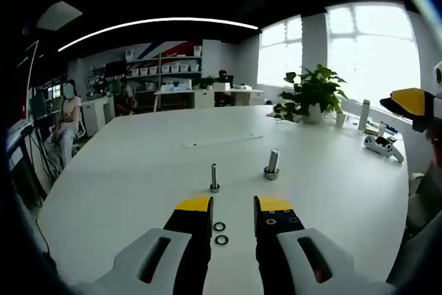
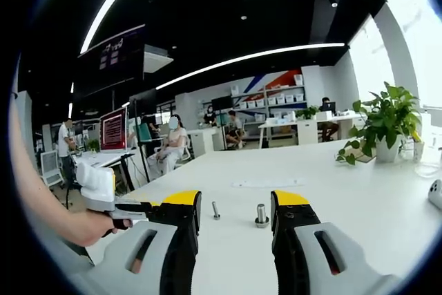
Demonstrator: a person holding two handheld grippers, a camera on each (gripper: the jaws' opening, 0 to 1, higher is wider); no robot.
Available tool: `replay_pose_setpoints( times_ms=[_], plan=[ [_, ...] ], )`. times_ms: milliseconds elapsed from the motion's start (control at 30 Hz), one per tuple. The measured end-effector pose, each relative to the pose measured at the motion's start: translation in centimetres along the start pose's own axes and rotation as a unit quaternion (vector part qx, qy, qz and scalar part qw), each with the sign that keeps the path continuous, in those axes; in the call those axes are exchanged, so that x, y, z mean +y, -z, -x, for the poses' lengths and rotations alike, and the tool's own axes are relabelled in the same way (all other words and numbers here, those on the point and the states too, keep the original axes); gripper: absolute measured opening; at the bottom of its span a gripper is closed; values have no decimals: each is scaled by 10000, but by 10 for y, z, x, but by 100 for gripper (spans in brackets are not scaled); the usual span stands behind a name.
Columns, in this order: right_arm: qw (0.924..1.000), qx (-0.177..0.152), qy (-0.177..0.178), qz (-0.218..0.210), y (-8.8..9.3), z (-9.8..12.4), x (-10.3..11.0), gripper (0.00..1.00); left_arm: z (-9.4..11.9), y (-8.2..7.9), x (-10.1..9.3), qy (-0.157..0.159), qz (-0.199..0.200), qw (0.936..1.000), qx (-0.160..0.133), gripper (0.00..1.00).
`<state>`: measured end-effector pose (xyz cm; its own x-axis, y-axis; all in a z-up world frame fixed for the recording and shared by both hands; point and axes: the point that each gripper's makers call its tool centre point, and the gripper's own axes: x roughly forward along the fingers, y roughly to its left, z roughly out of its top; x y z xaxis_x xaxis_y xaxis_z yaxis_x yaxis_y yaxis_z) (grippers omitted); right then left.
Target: Place the washer onto the threaded stud by aligning its center hole with the stud, sliding it down to the base, and recovering from edge contact or off-axis alignment until the washer reaches the visible bottom stop.
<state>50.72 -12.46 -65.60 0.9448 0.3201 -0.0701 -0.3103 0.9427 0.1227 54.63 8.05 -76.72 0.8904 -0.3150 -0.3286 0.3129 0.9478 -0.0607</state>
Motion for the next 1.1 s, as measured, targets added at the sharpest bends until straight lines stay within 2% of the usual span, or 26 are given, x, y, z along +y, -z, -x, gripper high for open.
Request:
replay_pose_setpoints(
  times_ms=[533,1100],
  plan=[
    [10000,-86,38,-32,-5,1,-2,42,-18,17,-4,-37,-38,9999,144,21],
    [9999,-90,55,-121,-5,0,-5,42,-40,44,9,-215,-85,9985,499,20]
  ],
)
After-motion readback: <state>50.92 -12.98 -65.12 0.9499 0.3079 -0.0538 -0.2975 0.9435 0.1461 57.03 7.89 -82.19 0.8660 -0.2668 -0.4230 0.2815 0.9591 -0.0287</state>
